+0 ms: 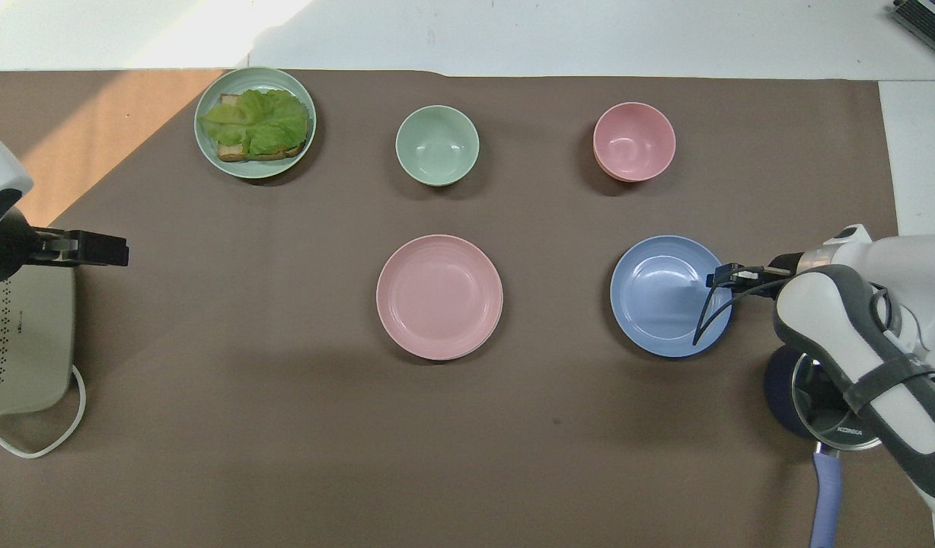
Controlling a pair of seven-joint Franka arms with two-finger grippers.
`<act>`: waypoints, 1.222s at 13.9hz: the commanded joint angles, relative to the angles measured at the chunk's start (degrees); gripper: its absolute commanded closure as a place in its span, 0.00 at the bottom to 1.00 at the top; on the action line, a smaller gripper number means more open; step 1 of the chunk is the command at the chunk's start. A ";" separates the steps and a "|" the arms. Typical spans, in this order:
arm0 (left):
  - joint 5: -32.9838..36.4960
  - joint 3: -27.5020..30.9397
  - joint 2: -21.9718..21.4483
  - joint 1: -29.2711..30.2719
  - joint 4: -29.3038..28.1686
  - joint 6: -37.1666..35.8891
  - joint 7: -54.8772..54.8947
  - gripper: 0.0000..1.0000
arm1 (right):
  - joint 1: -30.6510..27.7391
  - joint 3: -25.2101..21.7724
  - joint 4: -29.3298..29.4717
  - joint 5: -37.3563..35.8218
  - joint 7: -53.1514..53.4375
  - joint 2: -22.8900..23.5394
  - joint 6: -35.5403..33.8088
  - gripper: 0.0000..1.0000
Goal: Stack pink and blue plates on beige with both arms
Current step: 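Release the pink plate with the left gripper while the right gripper grasps the blue plate, then carry the blue plate with the right gripper onto the pink plate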
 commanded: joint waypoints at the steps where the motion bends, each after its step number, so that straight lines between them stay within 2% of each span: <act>1: 1.05 0.14 -0.01 -0.16 0.92 -1.29 0.50 0.00 | -0.62 0.33 -1.35 2.01 -2.11 -1.16 -0.25 1.00; 5: 0.69 0.57 -0.01 0.37 0.92 -1.37 0.24 0.00 | -0.36 0.42 1.81 2.01 -0.97 -1.68 -4.72 1.00; 8: 0.69 0.66 -0.01 0.37 0.92 -1.46 0.33 0.00 | 1.91 1.21 2.78 1.93 3.67 -6.41 -7.37 1.00; 10: 0.69 0.67 -0.01 0.37 0.92 -1.46 0.33 0.00 | 6.04 1.21 2.87 1.84 7.63 -8.36 -7.37 1.00; 14: 0.69 0.84 -0.01 0.37 0.92 -1.46 0.33 0.00 | 16.05 1.12 3.05 -0.09 18.07 -8.28 -3.26 1.00; 17: 0.69 0.84 -0.01 0.37 0.92 -1.46 0.33 0.00 | 23.09 1.12 3.22 -6.05 28.44 -8.01 -2.19 1.00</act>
